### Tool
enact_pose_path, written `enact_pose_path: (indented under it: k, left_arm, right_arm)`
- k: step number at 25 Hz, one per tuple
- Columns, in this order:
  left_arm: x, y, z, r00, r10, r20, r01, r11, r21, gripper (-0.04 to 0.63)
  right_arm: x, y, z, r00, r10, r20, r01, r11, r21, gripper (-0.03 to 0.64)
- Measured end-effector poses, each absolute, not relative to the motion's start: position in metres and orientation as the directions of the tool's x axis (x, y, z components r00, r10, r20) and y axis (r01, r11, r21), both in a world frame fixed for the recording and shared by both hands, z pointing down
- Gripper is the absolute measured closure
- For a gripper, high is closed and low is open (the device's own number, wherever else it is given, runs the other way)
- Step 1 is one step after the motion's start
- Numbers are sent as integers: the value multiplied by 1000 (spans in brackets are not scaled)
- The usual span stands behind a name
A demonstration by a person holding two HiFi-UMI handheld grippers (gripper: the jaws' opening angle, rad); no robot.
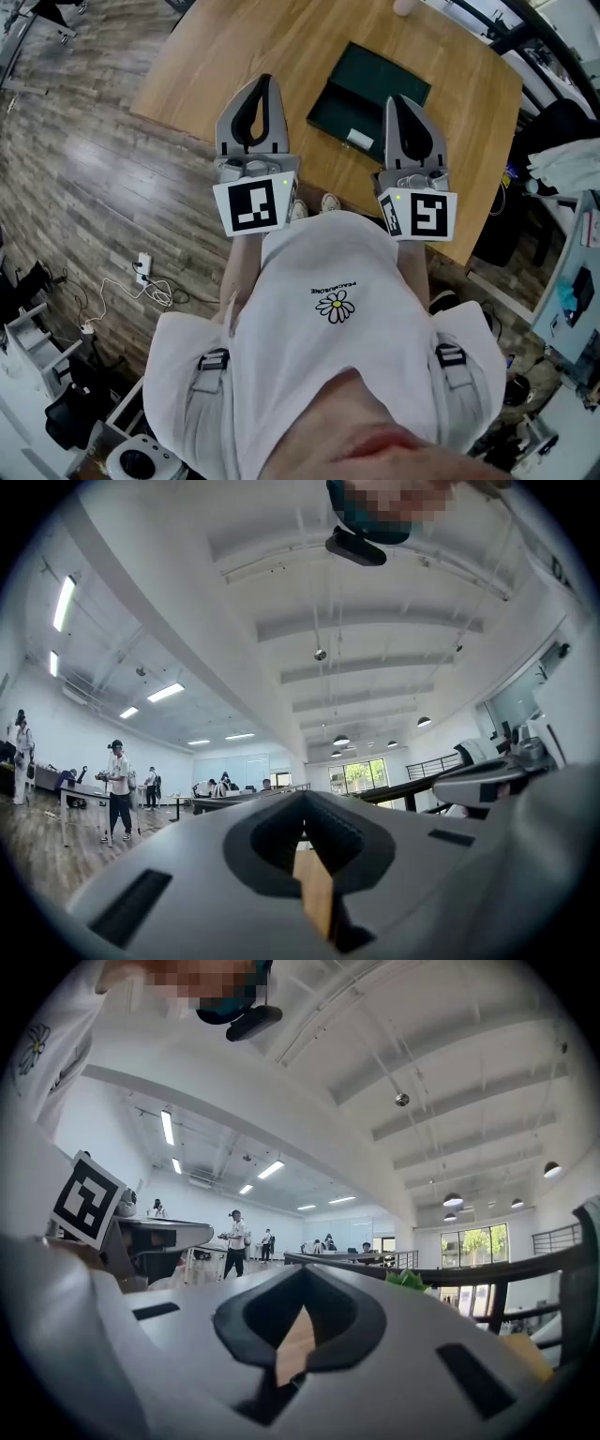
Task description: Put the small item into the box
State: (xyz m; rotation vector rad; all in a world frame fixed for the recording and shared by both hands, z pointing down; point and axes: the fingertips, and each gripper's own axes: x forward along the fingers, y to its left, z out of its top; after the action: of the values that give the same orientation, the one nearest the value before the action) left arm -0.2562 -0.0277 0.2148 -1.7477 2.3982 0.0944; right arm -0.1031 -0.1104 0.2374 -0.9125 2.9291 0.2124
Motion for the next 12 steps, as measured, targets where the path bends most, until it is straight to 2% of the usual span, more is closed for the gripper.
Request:
enact_pose_path:
  k: [4,12]
  left_arm:
    - [-261,-25,223,-316,-937,-147,-943,327,-60,580]
    - [-260,-21,213,-312,-932,-184,-945,325,-45,580]
  right_arm:
    - [-102,-110,237,-824,-556,-106,-566,817,115,611]
    - [-103,-107,237,-825,-555,-108,-565,816,123,611]
